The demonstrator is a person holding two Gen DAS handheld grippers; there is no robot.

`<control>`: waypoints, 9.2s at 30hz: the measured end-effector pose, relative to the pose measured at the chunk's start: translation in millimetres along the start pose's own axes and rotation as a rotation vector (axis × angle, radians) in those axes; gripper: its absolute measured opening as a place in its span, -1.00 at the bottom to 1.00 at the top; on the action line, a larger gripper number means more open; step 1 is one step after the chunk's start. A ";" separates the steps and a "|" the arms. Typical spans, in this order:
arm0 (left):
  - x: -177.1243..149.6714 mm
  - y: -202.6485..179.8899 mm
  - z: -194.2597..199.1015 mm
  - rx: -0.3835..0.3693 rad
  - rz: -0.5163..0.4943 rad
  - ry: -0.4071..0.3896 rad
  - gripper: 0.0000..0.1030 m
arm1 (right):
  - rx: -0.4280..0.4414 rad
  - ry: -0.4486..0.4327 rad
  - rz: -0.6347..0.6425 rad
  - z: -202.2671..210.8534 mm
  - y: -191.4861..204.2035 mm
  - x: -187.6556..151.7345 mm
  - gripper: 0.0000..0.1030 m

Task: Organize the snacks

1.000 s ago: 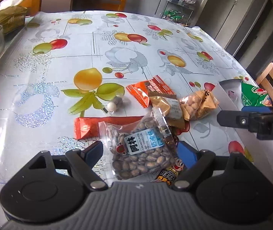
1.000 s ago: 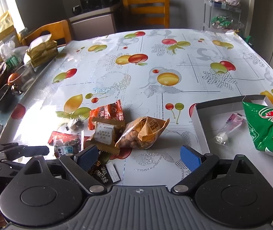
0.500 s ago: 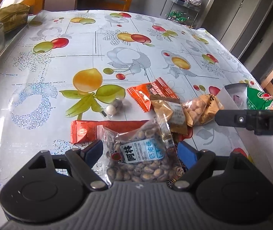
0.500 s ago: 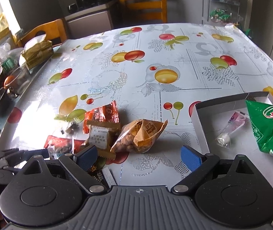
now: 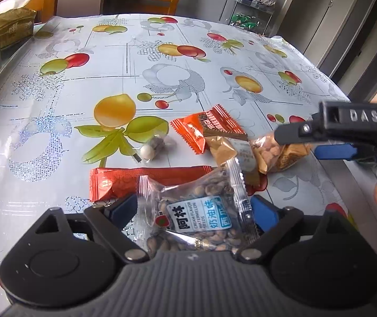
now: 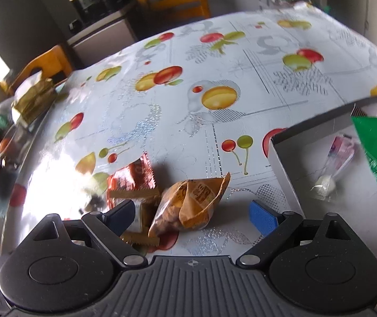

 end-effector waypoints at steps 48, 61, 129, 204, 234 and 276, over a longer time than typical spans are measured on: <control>2.2 4.0 24.4 0.004 -0.033 0.023 0.24 | 0.033 -0.031 -0.044 3.2 -8.3 -4.7 0.00; 2.3 -4.9 44.6 0.002 -0.049 -0.026 -0.06 | 0.043 -0.053 -0.053 21.5 -13.9 -14.5 -0.01; 36.5 -101.6 42.9 -0.195 -0.230 -0.080 -0.32 | -0.005 -0.165 -0.167 97.7 -79.1 -26.6 -0.02; 42.5 -264.1 -116.2 -0.372 -0.401 0.198 -0.21 | -0.210 -0.054 -0.341 70.7 -236.1 -35.4 0.00; 32.6 -261.0 -111.1 -0.342 -0.457 0.224 0.76 | -0.232 -0.140 -0.346 90.2 -234.9 -24.1 0.19; 22.8 -104.2 12.9 -0.070 -0.309 0.044 0.99 | -0.027 -0.151 -0.028 83.2 -57.1 -12.1 0.59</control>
Point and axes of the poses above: each gripper's, at about its wrist camera, not at the fingertips, and z roughly against the way its jaws point, y to its left, x to its top, the point moved 1 cm from there along -z, roughly the way its jaws point, and after that the axes turned 14 degrees about -x, right-handed, at the moved point
